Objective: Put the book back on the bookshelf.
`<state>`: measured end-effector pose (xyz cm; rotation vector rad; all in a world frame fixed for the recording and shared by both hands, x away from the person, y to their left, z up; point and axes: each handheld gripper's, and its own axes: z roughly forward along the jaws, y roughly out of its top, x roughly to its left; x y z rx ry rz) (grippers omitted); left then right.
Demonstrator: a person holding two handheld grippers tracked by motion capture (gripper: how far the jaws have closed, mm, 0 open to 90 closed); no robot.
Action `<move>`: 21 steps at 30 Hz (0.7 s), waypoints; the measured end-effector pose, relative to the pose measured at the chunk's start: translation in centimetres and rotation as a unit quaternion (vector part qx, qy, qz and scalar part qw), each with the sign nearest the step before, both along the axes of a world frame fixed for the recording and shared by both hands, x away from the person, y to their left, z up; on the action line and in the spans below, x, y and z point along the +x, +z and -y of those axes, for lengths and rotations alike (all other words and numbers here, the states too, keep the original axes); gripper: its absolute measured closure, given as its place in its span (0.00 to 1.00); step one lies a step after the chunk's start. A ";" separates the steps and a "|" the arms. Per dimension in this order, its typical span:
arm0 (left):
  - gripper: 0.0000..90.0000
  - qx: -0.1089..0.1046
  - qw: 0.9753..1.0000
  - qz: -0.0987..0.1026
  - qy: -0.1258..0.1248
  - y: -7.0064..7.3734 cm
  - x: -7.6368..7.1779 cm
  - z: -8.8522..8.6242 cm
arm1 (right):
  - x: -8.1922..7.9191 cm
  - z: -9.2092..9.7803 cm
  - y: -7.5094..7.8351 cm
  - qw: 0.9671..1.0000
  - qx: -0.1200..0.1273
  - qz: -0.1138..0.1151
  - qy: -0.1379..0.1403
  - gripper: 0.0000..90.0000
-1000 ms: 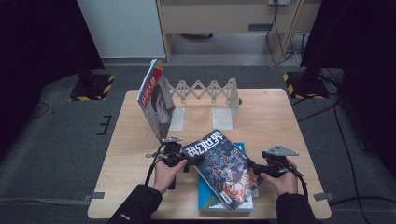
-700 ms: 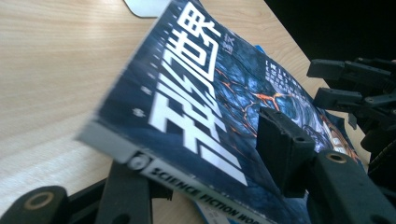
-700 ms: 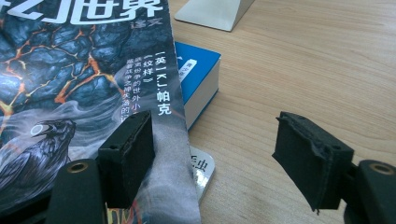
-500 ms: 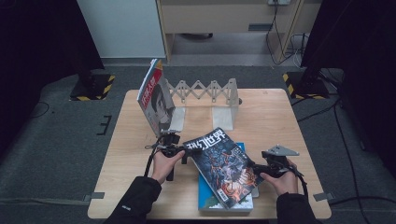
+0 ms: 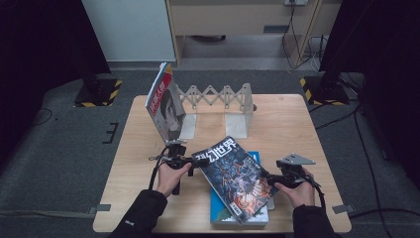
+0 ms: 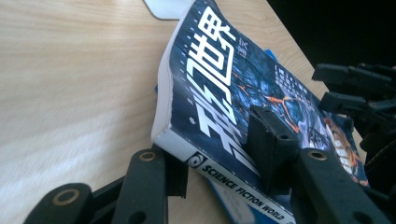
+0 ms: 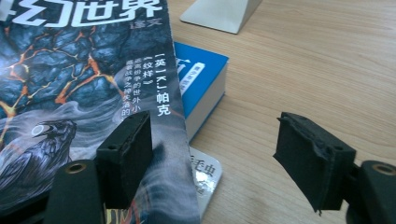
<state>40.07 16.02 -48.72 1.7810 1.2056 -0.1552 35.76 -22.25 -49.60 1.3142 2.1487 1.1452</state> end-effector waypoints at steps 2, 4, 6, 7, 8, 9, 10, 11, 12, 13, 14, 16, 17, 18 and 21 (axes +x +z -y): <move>0.65 0.003 1.000 0.000 0.006 0.1 -0.6 -0.8 | 0.0 -0.5 0.1 1.000 -0.004 0.002 0.005 0.29; 0.65 0.010 1.000 0.000 0.013 0.4 -1.2 -1.9 | 0.0 -0.8 0.1 1.000 -0.002 0.001 0.009 0.28; 0.65 0.012 1.000 0.000 0.018 0.2 -1.7 -2.5 | 0.0 -1.0 0.0 1.000 -0.002 0.001 0.013 0.27; 0.63 0.016 1.000 0.000 0.019 -0.1 -1.8 -2.7 | 0.0 -1.1 0.0 1.000 0.000 -0.001 0.015 0.27; 0.60 0.021 1.000 0.001 0.017 -0.2 -1.9 -2.9 | 0.0 -1.3 -0.1 1.000 0.001 0.002 0.014 0.27; 0.57 0.021 1.000 0.001 0.017 -0.2 -1.9 -2.9 | 0.0 -1.3 -0.1 1.000 0.001 0.002 0.014 0.27; 0.57 0.022 1.000 0.000 0.017 -0.6 -1.8 -3.0 | 0.0 -1.4 -0.1 1.000 0.001 0.001 0.014 0.27; 0.47 0.036 0.999 -0.004 0.017 -0.9 -1.5 -3.1 | 0.0 -1.4 -0.1 1.000 -0.003 0.004 0.017 0.27; 0.45 0.047 0.999 -0.009 0.015 -1.1 -1.3 -3.1 | 0.0 -1.4 -0.1 1.000 -0.003 0.004 0.018 0.27; 0.42 0.047 0.999 -0.009 0.015 -1.1 -1.3 -3.1 | 0.0 -1.4 -0.1 1.000 -0.003 0.004 0.018 0.27; 0.42 0.058 0.998 -0.008 0.013 -1.3 -1.2 -3.1 | 0.0 -1.4 -0.1 1.000 -0.002 0.002 0.019 0.27; 0.36 0.059 0.998 -0.012 0.005 -1.7 -0.9 -3.2 | 0.0 -1.5 -0.2 1.000 0.001 0.001 0.021 0.27; 0.35 0.059 0.998 -0.012 0.005 -1.7 -0.9 -3.2 | 0.0 -1.5 -0.2 1.000 0.001 0.001 0.021 0.27; 0.35 0.061 0.998 -0.009 -0.002 -1.8 -0.8 -3.3 | 0.1 -1.5 -0.2 1.000 0.002 0.001 0.021 0.27; 0.31 0.053 0.998 -0.013 -0.019 -2.4 -0.3 -3.1 | 0.1 -1.5 -0.2 1.000 0.000 0.002 0.024 0.27</move>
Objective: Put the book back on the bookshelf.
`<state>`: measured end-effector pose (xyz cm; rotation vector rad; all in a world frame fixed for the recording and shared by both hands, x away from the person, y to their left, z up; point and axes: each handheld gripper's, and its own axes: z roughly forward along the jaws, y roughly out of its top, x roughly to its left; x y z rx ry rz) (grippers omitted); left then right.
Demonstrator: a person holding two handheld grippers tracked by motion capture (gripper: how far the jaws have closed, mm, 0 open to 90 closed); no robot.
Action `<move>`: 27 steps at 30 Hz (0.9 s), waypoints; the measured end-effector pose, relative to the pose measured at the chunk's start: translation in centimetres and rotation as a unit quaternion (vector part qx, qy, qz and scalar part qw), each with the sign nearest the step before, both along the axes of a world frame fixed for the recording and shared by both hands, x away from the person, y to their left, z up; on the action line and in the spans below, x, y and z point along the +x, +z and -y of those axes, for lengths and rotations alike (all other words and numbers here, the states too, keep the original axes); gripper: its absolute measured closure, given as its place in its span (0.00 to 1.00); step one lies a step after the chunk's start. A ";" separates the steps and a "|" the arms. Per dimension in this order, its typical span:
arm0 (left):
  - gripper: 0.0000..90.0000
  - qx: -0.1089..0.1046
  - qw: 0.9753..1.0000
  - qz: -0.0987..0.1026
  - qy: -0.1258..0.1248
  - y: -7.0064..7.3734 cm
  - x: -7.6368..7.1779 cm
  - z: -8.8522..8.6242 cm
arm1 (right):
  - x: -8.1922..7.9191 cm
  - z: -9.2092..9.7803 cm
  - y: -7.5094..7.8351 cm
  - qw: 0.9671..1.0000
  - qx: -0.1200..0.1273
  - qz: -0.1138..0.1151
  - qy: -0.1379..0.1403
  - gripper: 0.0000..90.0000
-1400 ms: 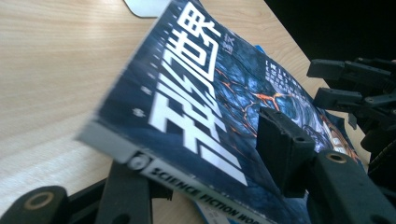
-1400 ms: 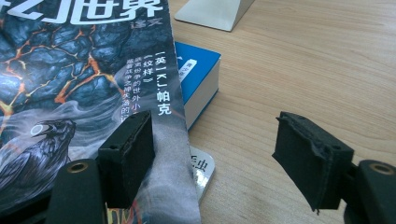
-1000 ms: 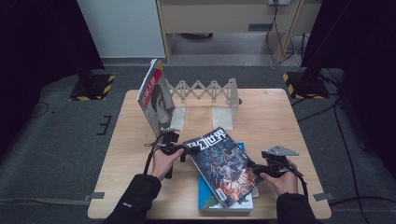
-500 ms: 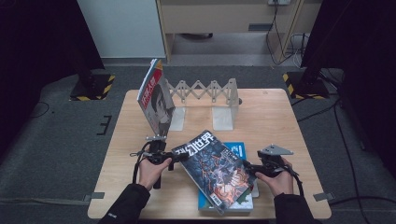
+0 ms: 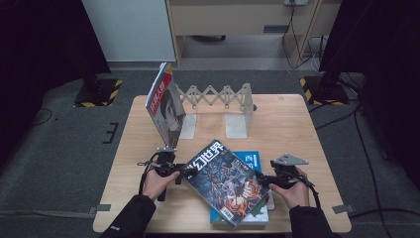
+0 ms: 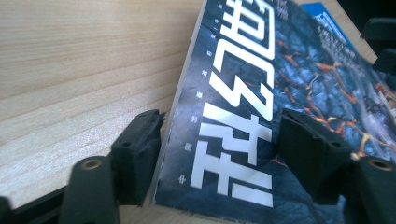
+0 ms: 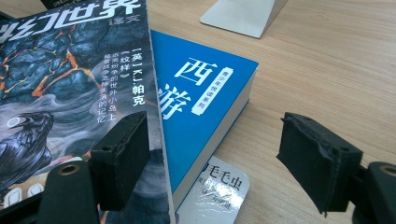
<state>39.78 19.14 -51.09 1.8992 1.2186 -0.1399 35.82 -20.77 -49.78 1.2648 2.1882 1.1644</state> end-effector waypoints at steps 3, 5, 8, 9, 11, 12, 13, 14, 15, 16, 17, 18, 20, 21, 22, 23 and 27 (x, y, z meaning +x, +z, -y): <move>0.29 -0.010 1.000 -0.009 -0.010 -0.3 0.3 0.2 | 0.0 0.0 0.0 1.000 0.000 0.000 -0.001 0.27; 0.28 -0.026 0.999 -0.028 -0.014 -0.7 0.6 0.1 | 0.1 0.0 0.0 1.000 0.001 0.000 0.001 0.27; 0.28 -0.043 0.998 -0.041 -0.015 -1.1 0.7 0.1 | 0.1 0.0 0.0 1.000 0.000 0.001 0.001 0.27; 0.27 -0.044 0.998 -0.041 -0.013 -1.1 0.6 0.1 | 0.0 0.0 0.0 1.000 0.000 0.000 0.001 0.27; 0.28 -0.044 0.998 -0.038 -0.012 -1.1 0.5 0.1 | 0.0 0.0 0.0 1.000 0.000 0.000 0.001 0.27; 0.28 -0.039 0.998 -0.039 -0.015 -0.8 0.4 0.1 | 0.0 0.0 0.0 1.000 0.001 0.000 0.000 0.27; 0.30 -0.035 0.999 -0.037 -0.018 -0.6 0.3 0.0 | 0.0 0.0 0.0 1.000 0.001 0.000 -0.001 0.27; 0.34 -0.027 0.999 -0.030 -0.022 0.0 -0.1 -0.1 | 0.0 0.0 0.0 1.000 0.000 0.001 -0.001 0.27; 0.36 -0.024 0.999 -0.028 -0.025 0.2 -0.3 -0.1 | 0.0 0.0 0.0 1.000 -0.003 0.002 0.001 0.27; 0.38 -0.020 0.999 -0.026 -0.030 0.7 -0.6 -0.2 | 0.0 0.0 0.0 1.000 -0.002 0.002 0.001 0.27; 0.41 -0.017 0.999 -0.025 -0.033 1.0 -0.7 -0.2 | 0.0 0.0 0.0 1.000 -0.003 0.002 0.000 0.27; 0.43 -0.017 0.999 -0.025 -0.033 1.0 -0.7 -0.2 | 0.0 0.0 0.0 1.000 -0.003 0.002 0.000 0.27; 0.45 -0.014 0.999 -0.017 -0.040 1.9 -1.2 -0.2 | 0.0 0.0 0.0 1.000 -0.003 0.003 -0.003 0.27; 0.47 -0.024 0.999 -0.006 -0.041 2.5 -1.5 -0.1 | 0.0 0.1 0.0 1.000 -0.006 0.005 -0.005 0.27; 0.49 -0.024 0.999 -0.006 -0.041 2.5 -1.5 -0.1 | 0.0 0.1 0.0 1.000 -0.006 0.005 -0.005 0.27; 0.50 -0.043 0.998 -0.003 -0.035 3.0 -1.6 -0.2 | 0.0 0.2 0.0 1.000 -0.008 0.006 -0.006 0.28; 0.53 -0.090 0.994 -0.018 -0.053 3.4 -1.8 0.7 | 0.0 0.2 0.0 1.000 -0.008 0.008 -0.007 0.28</move>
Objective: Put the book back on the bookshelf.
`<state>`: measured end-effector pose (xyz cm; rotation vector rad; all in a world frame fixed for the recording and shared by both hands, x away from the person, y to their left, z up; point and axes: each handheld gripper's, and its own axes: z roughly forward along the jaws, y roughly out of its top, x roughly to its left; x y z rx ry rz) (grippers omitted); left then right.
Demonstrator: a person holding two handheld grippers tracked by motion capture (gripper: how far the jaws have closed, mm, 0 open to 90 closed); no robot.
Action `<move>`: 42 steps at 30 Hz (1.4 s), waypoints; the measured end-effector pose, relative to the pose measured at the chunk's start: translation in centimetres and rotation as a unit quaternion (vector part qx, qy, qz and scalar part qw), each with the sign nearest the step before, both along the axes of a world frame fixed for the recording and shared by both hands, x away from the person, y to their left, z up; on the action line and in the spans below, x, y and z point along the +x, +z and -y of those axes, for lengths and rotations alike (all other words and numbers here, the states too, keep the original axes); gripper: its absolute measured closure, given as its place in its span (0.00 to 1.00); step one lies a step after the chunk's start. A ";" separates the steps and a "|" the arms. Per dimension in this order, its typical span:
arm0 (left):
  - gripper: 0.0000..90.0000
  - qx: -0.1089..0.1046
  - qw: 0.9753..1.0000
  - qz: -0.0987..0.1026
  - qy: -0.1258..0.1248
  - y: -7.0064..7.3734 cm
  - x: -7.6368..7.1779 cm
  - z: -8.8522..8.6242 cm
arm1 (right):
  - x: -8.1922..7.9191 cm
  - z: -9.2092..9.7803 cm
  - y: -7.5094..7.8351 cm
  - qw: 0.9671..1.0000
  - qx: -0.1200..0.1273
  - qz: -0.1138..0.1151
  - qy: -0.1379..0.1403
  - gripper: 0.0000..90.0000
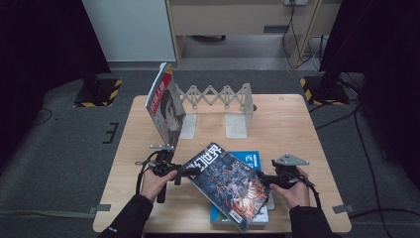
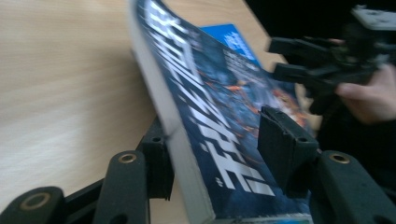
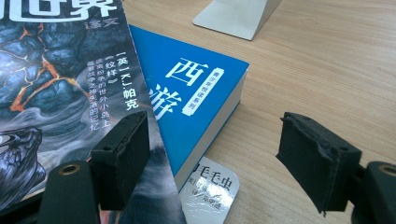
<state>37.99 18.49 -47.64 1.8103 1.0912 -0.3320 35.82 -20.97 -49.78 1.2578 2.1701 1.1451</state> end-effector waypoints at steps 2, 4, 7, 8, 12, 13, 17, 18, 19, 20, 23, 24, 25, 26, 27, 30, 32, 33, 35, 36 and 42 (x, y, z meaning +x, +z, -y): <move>0.53 0.021 1.000 0.004 -0.007 -0.1 -0.1 0.6 | 0.0 0.0 0.0 1.000 0.000 0.001 -0.001 0.28; 0.59 0.028 1.000 -0.007 -0.002 -0.2 0.0 0.9 | 0.0 0.0 0.0 1.000 0.000 0.003 -0.001 0.28; 0.64 0.019 1.000 -0.023 0.004 0.0 0.2 0.8 | 0.0 0.0 0.0 1.000 -0.001 0.004 0.000 0.28; 0.67 0.018 1.000 -0.025 0.006 0.1 0.2 0.8 | 0.0 0.0 0.0 1.000 0.002 0.001 -0.001 0.28; 0.71 0.012 0.999 -0.028 0.012 0.6 0.2 0.9 | 0.0 0.0 0.0 1.000 0.005 0.000 -0.004 0.28; 0.72 0.013 0.999 -0.026 0.015 0.9 0.2 1.0 | 0.0 0.1 0.1 1.000 0.005 -0.004 -0.003 0.28; 0.76 0.015 0.999 -0.006 0.028 2.6 -0.2 1.6 | 0.1 0.2 0.2 1.000 0.007 -0.004 -0.003 0.28; 0.77 0.017 0.999 0.000 0.029 3.0 -0.2 1.8 | 0.0 0.2 0.2 1.000 0.009 -0.004 -0.006 0.28; 0.77 0.018 0.999 0.006 0.032 3.6 -0.4 2.0 | 0.0 0.3 0.2 1.000 0.008 -0.006 -0.006 0.28; 0.78 0.018 0.999 0.006 0.032 3.6 -0.4 2.0 | 0.0 0.3 0.2 1.000 0.008 -0.006 -0.006 0.28; 0.80 0.024 0.999 0.028 0.038 5.3 -0.7 2.3 | 0.0 0.7 0.4 1.000 0.010 0.001 -0.012 0.29; 0.81 0.021 0.998 0.030 0.043 5.7 -0.7 2.4 | 0.0 0.8 0.5 1.000 0.011 0.003 -0.017 0.29; 0.82 0.021 0.998 0.030 0.043 5.7 -0.7 2.4 | 0.0 0.8 0.5 1.000 0.011 0.003 -0.017 0.29; 0.82 0.018 0.998 0.034 0.046 6.1 -0.7 2.4 | 0.0 1.0 0.6 1.000 0.010 0.003 -0.016 0.29; 0.84 0.014 0.998 0.036 0.050 6.5 -0.7 2.4 | 0.0 1.3 0.6 1.000 0.011 0.006 -0.022 0.29; 0.87 0.005 0.998 0.041 0.056 7.5 -0.5 2.5 | 0.1 1.5 0.7 1.000 0.011 0.007 -0.026 0.29; 0.88 -0.003 0.997 0.044 0.058 8.4 -0.3 2.6 | 0.1 1.9 0.7 0.999 0.008 0.008 -0.031 0.29; 0.90 -0.008 0.997 0.045 0.059 8.8 -0.3 2.6 | 0.1 2.2 0.7 0.999 0.006 0.007 -0.037 0.29; 0.91 -0.015 0.997 0.054 0.060 10.0 -0.3 2.7 | 0.1 2.5 0.8 0.999 0.005 0.007 -0.043 0.29; 0.91 -0.015 0.997 0.054 0.060 10.0 -0.3 2.7 | 0.1 2.5 0.8 0.999 0.005 0.007 -0.043 0.29; 0.91 -0.004 0.995 0.084 0.059 12.8 -0.5 3.2 | 0.2 3.3 0.6 0.998 -0.004 0.007 -0.055 0.29</move>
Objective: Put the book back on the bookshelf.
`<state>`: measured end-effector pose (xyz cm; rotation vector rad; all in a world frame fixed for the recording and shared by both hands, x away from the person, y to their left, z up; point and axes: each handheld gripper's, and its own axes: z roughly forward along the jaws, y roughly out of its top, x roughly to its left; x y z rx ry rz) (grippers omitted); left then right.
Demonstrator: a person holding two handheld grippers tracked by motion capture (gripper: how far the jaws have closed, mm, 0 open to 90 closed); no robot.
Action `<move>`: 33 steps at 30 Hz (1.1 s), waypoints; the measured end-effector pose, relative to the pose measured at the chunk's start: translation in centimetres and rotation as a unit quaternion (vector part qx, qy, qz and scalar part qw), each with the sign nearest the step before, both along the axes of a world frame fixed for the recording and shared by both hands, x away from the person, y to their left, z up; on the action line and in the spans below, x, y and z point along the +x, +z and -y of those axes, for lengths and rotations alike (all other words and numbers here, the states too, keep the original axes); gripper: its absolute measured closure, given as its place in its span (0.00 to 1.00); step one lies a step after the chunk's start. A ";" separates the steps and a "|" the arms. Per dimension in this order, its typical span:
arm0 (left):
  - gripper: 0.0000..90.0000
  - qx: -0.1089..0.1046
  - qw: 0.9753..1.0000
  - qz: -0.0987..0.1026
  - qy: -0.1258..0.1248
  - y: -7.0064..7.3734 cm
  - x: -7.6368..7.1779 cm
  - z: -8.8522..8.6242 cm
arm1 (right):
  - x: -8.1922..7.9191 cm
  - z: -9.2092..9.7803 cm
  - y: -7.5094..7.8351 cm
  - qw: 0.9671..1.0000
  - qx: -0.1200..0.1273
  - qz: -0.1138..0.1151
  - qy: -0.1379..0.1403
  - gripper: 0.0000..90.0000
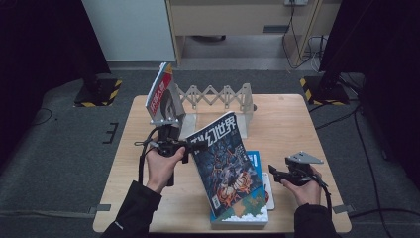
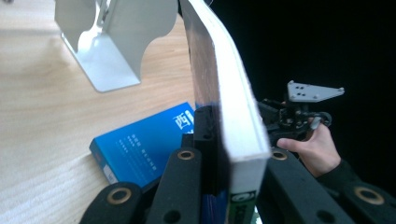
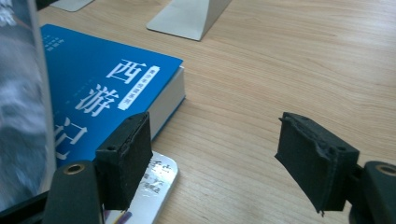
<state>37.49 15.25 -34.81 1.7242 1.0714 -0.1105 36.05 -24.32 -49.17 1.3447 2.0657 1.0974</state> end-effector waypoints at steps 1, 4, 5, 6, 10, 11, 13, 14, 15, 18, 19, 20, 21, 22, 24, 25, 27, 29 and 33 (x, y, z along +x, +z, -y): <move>0.91 0.002 1.000 0.005 0.001 0.3 0.0 0.0 | 0.0 0.1 0.0 1.000 -0.001 -0.002 0.000 0.29; 0.91 -0.003 1.000 0.016 0.005 1.5 0.1 -0.2 | 0.1 0.3 -0.1 1.000 -0.004 -0.002 -0.005 0.29; 0.91 -0.004 1.000 0.020 0.007 1.7 0.1 -0.3 | 0.1 0.5 -0.1 1.000 -0.005 -0.004 -0.006 0.29; 0.91 -0.005 1.000 0.024 0.011 2.1 0.2 -0.4 | 0.1 0.6 -0.2 1.000 -0.007 -0.004 -0.007 0.29; 0.91 -0.006 0.999 0.042 0.024 3.3 0.2 -1.1 | 0.1 0.9 -0.3 1.000 -0.012 -0.007 -0.011 0.29; 0.91 -0.006 0.998 0.054 0.034 4.1 0.2 -1.5 | 0.2 1.1 -0.5 1.000 -0.018 -0.009 -0.015 0.29; 0.91 0.007 0.997 0.069 0.046 5.0 0.2 -1.8 | 0.2 1.3 -0.6 0.999 -0.023 -0.014 -0.018 0.29; 0.91 0.007 0.997 0.069 0.046 5.0 0.2 -1.8 | 0.2 1.3 -0.6 0.999 -0.023 -0.014 -0.018 0.29; 0.91 0.018 0.995 0.082 0.058 5.7 0.3 -2.2 | 0.3 1.6 -0.8 0.999 -0.027 -0.017 -0.021 0.29; 0.91 0.026 0.993 0.093 0.074 6.4 0.5 -2.7 | 0.4 1.7 -1.0 0.999 -0.029 -0.022 -0.022 0.28; 0.91 0.031 0.991 0.099 0.087 6.9 0.8 -3.1 | 0.4 1.9 -1.3 0.999 -0.036 -0.028 -0.026 0.28; 0.91 0.031 0.991 0.099 0.087 6.9 0.8 -3.1 | 0.4 1.9 -1.3 0.999 -0.036 -0.028 -0.026 0.28; 0.91 0.035 0.989 0.104 0.102 7.3 1.1 -3.7 | 0.5 2.1 -1.5 0.998 -0.048 -0.033 -0.024 0.28; 0.91 0.035 0.989 0.104 0.102 7.3 1.1 -3.7 | 0.5 2.1 -1.5 0.998 -0.048 -0.033 -0.024 0.28; 0.91 0.047 0.985 0.114 0.124 7.7 1.4 -4.5 | 0.6 2.2 -1.8 0.998 -0.051 -0.038 -0.028 0.27; 0.91 0.047 0.985 0.114 0.124 7.7 1.4 -4.5 | 0.6 2.2 -1.8 0.998 -0.051 -0.038 -0.028 0.27; 0.91 0.061 0.981 0.121 0.140 7.8 1.5 -5.0 | 0.7 2.3 -2.2 0.997 -0.056 -0.046 -0.025 0.26; 0.91 0.072 0.978 0.125 0.151 7.9 1.7 -5.3 | 0.9 2.5 -2.7 0.996 -0.066 -0.061 -0.025 0.24; 0.91 0.084 0.972 0.129 0.176 7.8 2.2 -6.2 | 1.0 2.7 -3.0 0.995 -0.070 -0.068 -0.027 0.23</move>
